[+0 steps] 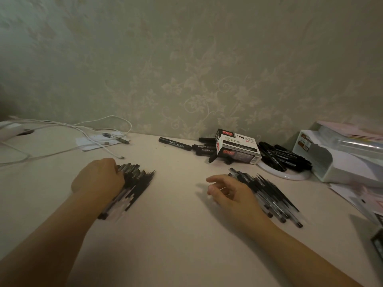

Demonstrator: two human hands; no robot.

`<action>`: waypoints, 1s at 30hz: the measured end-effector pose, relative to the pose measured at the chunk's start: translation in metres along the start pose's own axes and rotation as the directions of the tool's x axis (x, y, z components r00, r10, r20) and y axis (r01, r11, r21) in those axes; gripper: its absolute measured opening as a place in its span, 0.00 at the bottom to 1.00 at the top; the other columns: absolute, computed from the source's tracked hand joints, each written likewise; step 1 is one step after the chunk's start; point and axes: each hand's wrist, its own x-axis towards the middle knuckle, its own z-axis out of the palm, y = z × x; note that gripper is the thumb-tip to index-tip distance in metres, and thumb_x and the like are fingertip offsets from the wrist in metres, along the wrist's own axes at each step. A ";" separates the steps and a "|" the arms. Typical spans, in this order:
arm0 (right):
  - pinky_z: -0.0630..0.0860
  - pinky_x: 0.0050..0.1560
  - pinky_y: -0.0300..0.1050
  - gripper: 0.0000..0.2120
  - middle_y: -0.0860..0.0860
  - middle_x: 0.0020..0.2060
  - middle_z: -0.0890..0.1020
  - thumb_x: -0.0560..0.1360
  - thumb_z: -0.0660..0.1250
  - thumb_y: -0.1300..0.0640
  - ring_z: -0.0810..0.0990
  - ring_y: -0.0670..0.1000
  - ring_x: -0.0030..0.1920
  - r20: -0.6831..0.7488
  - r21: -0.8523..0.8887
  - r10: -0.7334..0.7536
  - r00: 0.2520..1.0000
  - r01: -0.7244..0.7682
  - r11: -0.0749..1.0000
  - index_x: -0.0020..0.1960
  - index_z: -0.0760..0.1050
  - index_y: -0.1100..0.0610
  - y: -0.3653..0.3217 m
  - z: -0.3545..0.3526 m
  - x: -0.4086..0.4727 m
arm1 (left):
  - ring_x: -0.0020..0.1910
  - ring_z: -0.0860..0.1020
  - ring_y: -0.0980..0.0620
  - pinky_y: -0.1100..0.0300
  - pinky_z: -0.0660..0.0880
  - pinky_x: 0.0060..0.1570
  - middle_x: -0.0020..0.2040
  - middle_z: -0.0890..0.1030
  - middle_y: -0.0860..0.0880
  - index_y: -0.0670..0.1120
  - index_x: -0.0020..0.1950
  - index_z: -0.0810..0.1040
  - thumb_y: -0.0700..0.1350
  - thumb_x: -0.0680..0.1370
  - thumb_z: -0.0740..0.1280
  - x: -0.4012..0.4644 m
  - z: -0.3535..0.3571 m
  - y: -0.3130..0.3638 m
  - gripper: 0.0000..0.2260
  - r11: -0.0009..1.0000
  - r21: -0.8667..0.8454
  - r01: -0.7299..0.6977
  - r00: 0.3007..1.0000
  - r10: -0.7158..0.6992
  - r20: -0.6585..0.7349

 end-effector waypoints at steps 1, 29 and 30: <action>0.79 0.44 0.37 0.07 0.46 0.42 0.84 0.78 0.69 0.53 0.81 0.43 0.42 0.000 -0.004 0.001 1.000 -0.001 1.000 0.52 0.81 0.43 0.000 0.000 0.000 | 0.45 0.75 0.46 0.55 0.72 0.42 0.48 0.78 0.44 0.44 0.54 0.77 0.48 0.80 0.60 0.000 0.000 0.000 0.11 1.000 0.006 -0.003 1.000 0.003 0.000; 0.68 0.47 0.44 0.10 0.48 0.51 0.76 0.81 0.60 0.48 0.74 0.50 0.51 -0.136 -0.923 -0.050 0.989 -0.108 0.370 0.56 0.76 0.52 0.000 -0.037 0.012 | 0.35 0.73 0.60 0.70 0.69 0.37 0.41 0.76 0.58 0.54 0.49 0.79 0.50 0.78 0.65 -0.053 0.037 0.064 0.04 0.760 -0.344 -0.551 0.821 0.567 -0.062; 0.68 0.47 0.44 0.10 0.48 0.51 0.76 0.81 0.60 0.49 0.74 0.50 0.51 -0.133 -0.927 -0.038 0.990 -0.110 0.359 0.56 0.76 0.52 0.000 -0.037 0.013 | 0.35 0.74 0.60 0.68 0.70 0.37 0.41 0.77 0.57 0.54 0.48 0.79 0.50 0.78 0.65 -0.054 0.037 0.064 0.04 0.757 -0.355 -0.549 0.821 0.568 -0.060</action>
